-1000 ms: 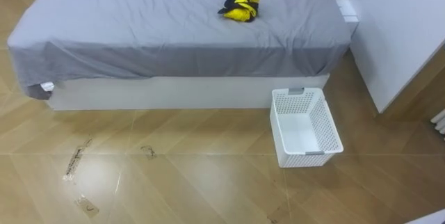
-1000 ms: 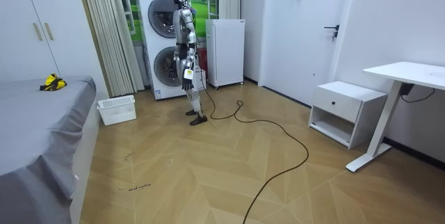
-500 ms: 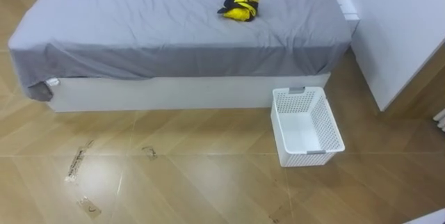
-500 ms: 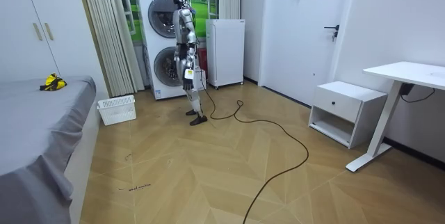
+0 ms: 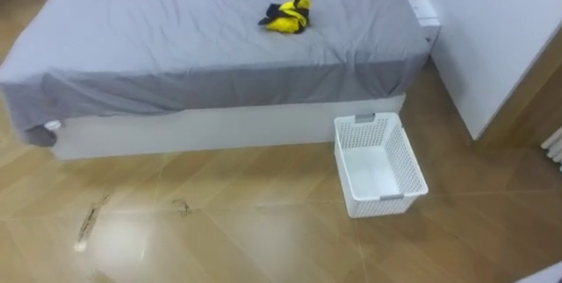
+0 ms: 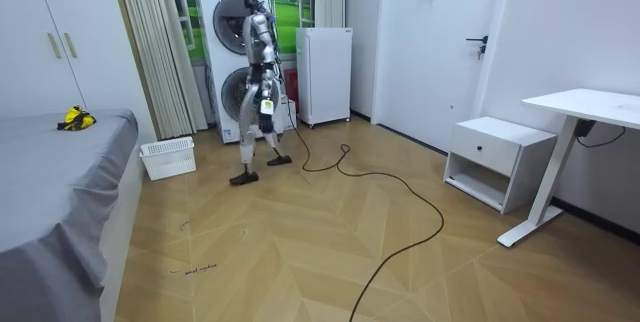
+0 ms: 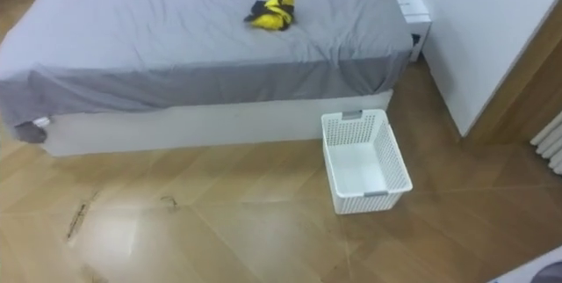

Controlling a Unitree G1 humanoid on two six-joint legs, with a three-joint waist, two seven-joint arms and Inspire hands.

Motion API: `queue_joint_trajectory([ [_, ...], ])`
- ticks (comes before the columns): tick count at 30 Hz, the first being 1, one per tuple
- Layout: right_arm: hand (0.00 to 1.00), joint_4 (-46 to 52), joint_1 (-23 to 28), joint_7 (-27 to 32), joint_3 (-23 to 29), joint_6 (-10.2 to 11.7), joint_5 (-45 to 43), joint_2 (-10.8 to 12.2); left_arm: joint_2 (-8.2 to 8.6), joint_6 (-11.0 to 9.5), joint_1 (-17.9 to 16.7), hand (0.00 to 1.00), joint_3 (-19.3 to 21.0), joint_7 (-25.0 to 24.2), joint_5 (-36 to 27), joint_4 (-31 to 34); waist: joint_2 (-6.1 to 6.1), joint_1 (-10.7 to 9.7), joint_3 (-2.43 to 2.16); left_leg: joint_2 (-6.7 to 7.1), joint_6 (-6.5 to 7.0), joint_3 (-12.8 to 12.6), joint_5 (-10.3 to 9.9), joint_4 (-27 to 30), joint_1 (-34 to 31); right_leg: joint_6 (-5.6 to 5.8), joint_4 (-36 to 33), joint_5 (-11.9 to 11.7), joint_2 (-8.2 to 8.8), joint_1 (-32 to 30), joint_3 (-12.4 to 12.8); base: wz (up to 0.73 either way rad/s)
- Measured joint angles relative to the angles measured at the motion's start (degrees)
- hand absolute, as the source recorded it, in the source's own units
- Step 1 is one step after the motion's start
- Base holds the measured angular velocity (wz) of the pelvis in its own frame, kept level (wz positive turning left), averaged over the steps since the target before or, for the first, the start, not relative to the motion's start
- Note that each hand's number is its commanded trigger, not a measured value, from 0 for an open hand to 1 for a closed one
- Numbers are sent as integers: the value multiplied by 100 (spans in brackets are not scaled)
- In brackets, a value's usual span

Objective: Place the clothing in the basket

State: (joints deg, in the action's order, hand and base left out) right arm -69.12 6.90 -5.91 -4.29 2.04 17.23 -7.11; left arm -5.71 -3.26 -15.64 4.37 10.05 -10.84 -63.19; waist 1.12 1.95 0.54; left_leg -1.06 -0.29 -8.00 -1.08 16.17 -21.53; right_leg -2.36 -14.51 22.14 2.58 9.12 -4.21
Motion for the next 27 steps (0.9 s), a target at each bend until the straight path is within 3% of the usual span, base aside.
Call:
queue_joint_trajectory([
  [1, 0, 0, 8, 38, 16, -23, -1, -4, 14, -9, 1, 0, 5, -5, 29, 1, 62, -21, 2, 78, 172, -69, 281, 43, -72, 91, 1, 102, 99, 41, 59, 0],
  [2, 0, 0, 13, 54, 52, -25, -8, -8, 24, -32, 18, 0, 5, -19, 29, 2, 109, -28, 0, 148, 236, -119, 327, 117, -131, 120, -29, 161, 176, 47, 117, 13],
  [3, 0, 6, 7, 93, 142, -20, -51, -23, 54, -80, 59, 0, 0, -52, 29, 5, 190, -72, -39, 297, 403, -251, 100, 386, -291, 176, 0, 234, 345, 47, 293, 20],
  [5, 0, 32, 20, 168, 220, -12, -75, -11, 55, -112, 181, 0, 2, -65, 16, 3, 236, -100, -20, 331, 469, -434, -322, 924, -355, 317, -36, 196, 501, 42, 307, -5],
  [6, 0, 61, 21, 203, 215, 54, -89, 14, 27, -116, 207, 0, 3, -57, -17, 1, 245, -33, -17, 300, 485, -526, -631, 1240, -304, 495, -162, 97, 582, 108, 266, -55],
  [7, 0, 99, 9, 230, 215, 86, -125, 26, 9, -143, 246, 0, 4, -59, -116, -14, 256, 12, 4, 261, 590, -664, -843, 1588, -193, 644, -637, -1, 665, 86, 251, -57],
  [8, 0, 201, 9, 289, 207, 103, -125, 25, -9, -175, 262, 0, 1, -55, -150, -49, 295, 8, 68, 297, 658, -825, -985, 1792, 23, 683, -1314, -240, 768, 47, 231, -37],
  [9, 0, 274, 53, 333, 212, 108, -124, 25, -15, -184, 264, 0, -2, -47, -155, -48, 256, -5, 62, 310, 631, -913, -1083, 1744, 189, 697, -1716, -417, 799, -38, 223, -5],
  [10, 0, 349, 120, 406, 220, 117, -91, -13, -17, -238, 290, 0, -22, -24, -199, -39, 179, -30, -19, 331, 646, -911, -1410, 1401, 662, 695, -2576, -993, 838, -287, 97, 9],
  [11, 0, 381, 137, 419, 216, 117, -87, -41, -20, -279, 344, 0, -40, -10, -196, -34, 118, -24, -36, 336, 573, -890, -1615, 1197, 886, 677, -2985, -1361, 843, -455, 3, 16],
  [12, 0, 443, 107, 442, 249, 114, -98, -17, -59, -337, 499, 0, -39, 43, -174, -14, 87, 19, -37, 405, 600, -863, -1660, 981, 1178, 573, -3653, -1591, 955, -823, -103, -6],
  [13, 0, 563, 26, 433, 286, 106, -97, -10, -45, -360, 611, 0, 5, 95, -58, -1, 39, 134, 22, 380, 576, -825, -1684, 706, 1520, 385, -4110, -1048, 885, -1293, -277, -22],
  [14, 0, 689, 18, 434, 288, 105, -83, -13, -39, -384, 631, 0, 3, 109, -50, 4, -19, 166, 37, 363, 564, -677, -1685, 567, 1679, 269, -4221, -791, 770, -1573, -365, -38],
  [15, 0, 931, -32, 444, 273, 115, -49, -14, -30, -425, 589, 0, -5, 107, 14, 45, -163, 179, 46, 278, 522, -286, -1697, 345, 1944, 140, -4090, -440, 468, -2057, -546, -26],
  [16, 0, 1150, -67, 459, 274, 135, 8, 6, -35, -425, 601, 0, -19, 103, 31, 53, -258, 142, 51, 186, 492, 1, -1714, 153, 2206, 137, -3558, -317, 175, -2477, -780, -12],
  [17, 0, 1241, -81, 465, 274, 158, 24, 24, -50, -425, 587, 0, -35, 102, 29, 53, -281, 121, 56, 166, 486, 147, -1717, 87, 2330, 137, -3144, -326, 69, -2637, -871, 21],
  [18, 0, 1406, -94, 501, 282, 178, 18, 34, -66, -425, 589, 0, -128, 103, 31, 54, -250, 37, 44, 161, 430, 450, -1751, -129, 2567, 129, -2104, -450, -67, -2862, -899, 59],
  [19, 0, 1487, -122, 587, 308, 186, 15, 36, -45, -421, 593, 0, -230, 91, 43, 48, -227, -37, 36, 143, 375, 605, -1796, -338, 2857, 39, -1220, -1031, -63, -2991, -943, 71],
  [20, 0, 1534, -119, 628, 349, 188, 19, 29, -20, -423, 584, 0, -266, 70, 42, 59, -246, -39, 25, 92, 350, 683, -1818, -413, 2980, 28, -968, -1392, -79, -3014, -971, 78],
  [21, 0, 1640, -143, 658, 405, 227, 24, 34, 1, -431, 564, 0, -308, 37, 42, 79, -236, -6, -7, 16, 266, 795, -1868, -424, 3132, -126, -717, -1863, -100, -3015, -981, 54],
  [22, 0, 1856, -174, 668, 440, 258, 69, 6, 17, -430, 545, 0, -345, 21, 43, 62, -264, 37, -90, -74, 26, 810, -1942, -336, 3130, -376, -827, -1918, -177, -2905, -1119, 43],
  [23, 0, 2163, -217, 722, 428, 324, 115, -2, 13, -433, 487, 0, -353, -38, 24, 51, -361, 183, -58, -210, -230, 696, -1927, -260, 3186, -444, -908, -1798, -244, -2752, -1150, 17],
  [24, 0, 2299, -236, 774, 419, 370, 105, 9, 8, -433, 468, 0, -358, -57, 24, 28, -372, 252, -47, -277, -351, 634, -1958, -267, 3204, -469, -951, -1750, -261, -2698, -1058, 35],
  [25, 0, 2374, -312, 866, 461, 456, 75, 17, -7, -441, 466, 0, -361, -59, 43, 42, -373, 309, -38, -363, -405, 508, -1944, -566, 3146, -426, -1163, -1713, -252, -2661, -713, 83],
  [26, 0, 2509, -371, 893, 572, 421, 58, -29, -31, -495, 470, 0, -366, -50, 114, 162, -379, 274, 76, -415, -169, 437, -1515, -852, 3104, -354, -1973, -1659, -122, -2851, -755, 94],
  [27, 0, 2612, -350, 898, 612, 400, 58, -28, -65, -553, 441, 0, -353, -37, 144, 201, -338, 325, 91, -383, -236, 291, -1512, -638, 3150, -198, -2237, -1542, -70, -2950, -826, 78],
])
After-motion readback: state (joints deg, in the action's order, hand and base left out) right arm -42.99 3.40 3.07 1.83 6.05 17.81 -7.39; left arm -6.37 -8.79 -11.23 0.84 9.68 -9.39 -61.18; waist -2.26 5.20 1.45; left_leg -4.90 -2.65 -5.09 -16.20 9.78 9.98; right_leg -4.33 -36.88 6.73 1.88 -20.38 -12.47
